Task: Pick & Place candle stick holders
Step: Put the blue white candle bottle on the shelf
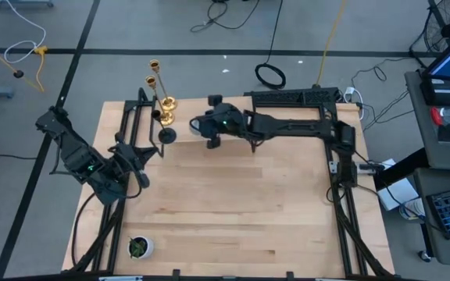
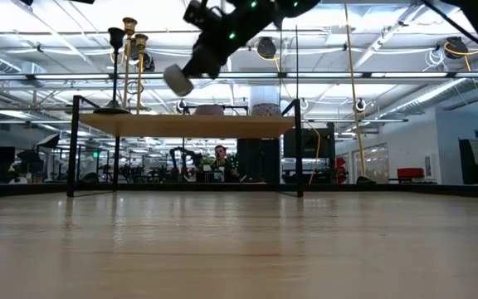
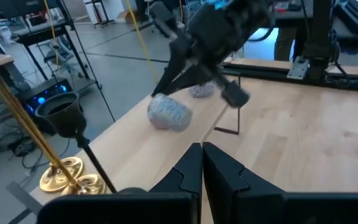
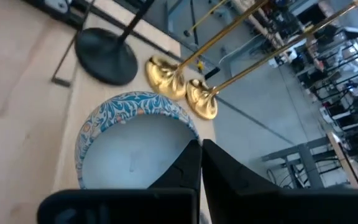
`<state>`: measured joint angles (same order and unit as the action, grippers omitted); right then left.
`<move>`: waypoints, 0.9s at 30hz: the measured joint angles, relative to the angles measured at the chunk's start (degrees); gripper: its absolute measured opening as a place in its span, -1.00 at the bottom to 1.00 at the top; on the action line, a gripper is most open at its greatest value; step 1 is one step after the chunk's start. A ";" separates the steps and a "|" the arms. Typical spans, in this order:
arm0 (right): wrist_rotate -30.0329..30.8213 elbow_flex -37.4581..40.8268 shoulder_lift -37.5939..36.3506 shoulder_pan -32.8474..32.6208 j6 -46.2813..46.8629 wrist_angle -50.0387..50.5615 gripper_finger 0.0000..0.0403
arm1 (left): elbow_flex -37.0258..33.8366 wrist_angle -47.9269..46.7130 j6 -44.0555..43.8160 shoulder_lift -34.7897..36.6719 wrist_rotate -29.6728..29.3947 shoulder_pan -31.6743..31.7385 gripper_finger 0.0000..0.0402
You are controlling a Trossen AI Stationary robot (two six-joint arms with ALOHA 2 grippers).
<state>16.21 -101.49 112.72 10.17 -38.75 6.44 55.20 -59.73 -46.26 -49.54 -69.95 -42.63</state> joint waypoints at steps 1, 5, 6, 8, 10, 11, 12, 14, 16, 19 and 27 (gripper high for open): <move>-0.09 -0.01 0.96 0.30 -0.21 -2.06 -1.00 | -0.11 -0.04 0.01 0.09 0.06 0.00 -0.91; -0.24 -0.04 3.74 1.53 -0.56 -5.96 -1.00 | -0.13 -0.01 0.62 0.07 0.41 0.00 -0.91; -0.36 -0.13 4.43 1.85 -0.44 -6.50 -1.00 | -0.13 0.00 0.78 0.06 0.45 0.00 -0.91; -1.66 0.06 5.42 2.53 0.23 -6.19 -1.00 | -0.13 0.00 0.95 0.09 0.77 0.00 -0.91; -2.98 0.08 6.35 2.99 0.47 -7.20 -1.00 | -0.13 -0.02 0.98 0.07 0.92 0.00 -0.91; -2.98 0.08 6.79 3.10 0.49 -7.90 -1.00 | -0.13 -0.02 1.05 0.07 0.93 0.00 -0.91; -2.89 0.04 7.05 3.23 0.48 -8.37 -1.00 | -0.13 -0.02 1.05 0.07 0.92 0.00 -0.91; -2.91 0.02 7.20 3.30 0.49 -8.42 -1.00 | -0.13 -0.02 1.05 0.07 0.96 0.00 -0.91; -2.99 0.02 7.18 3.52 0.43 -8.24 -1.00 | -0.13 -0.03 1.08 0.07 0.96 0.00 -0.91; -2.95 0.02 7.18 3.74 0.47 -8.24 -1.00 | -0.13 -0.03 1.19 0.07 1.06 0.00 -0.91; -2.84 0.02 7.18 4.13 0.71 -8.37 -0.93 | -0.13 -0.04 1.18 0.07 1.09 0.00 -0.91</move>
<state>13.37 -101.47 119.90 14.31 -38.04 -1.93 55.08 -59.76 -45.08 -49.47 -68.86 -42.63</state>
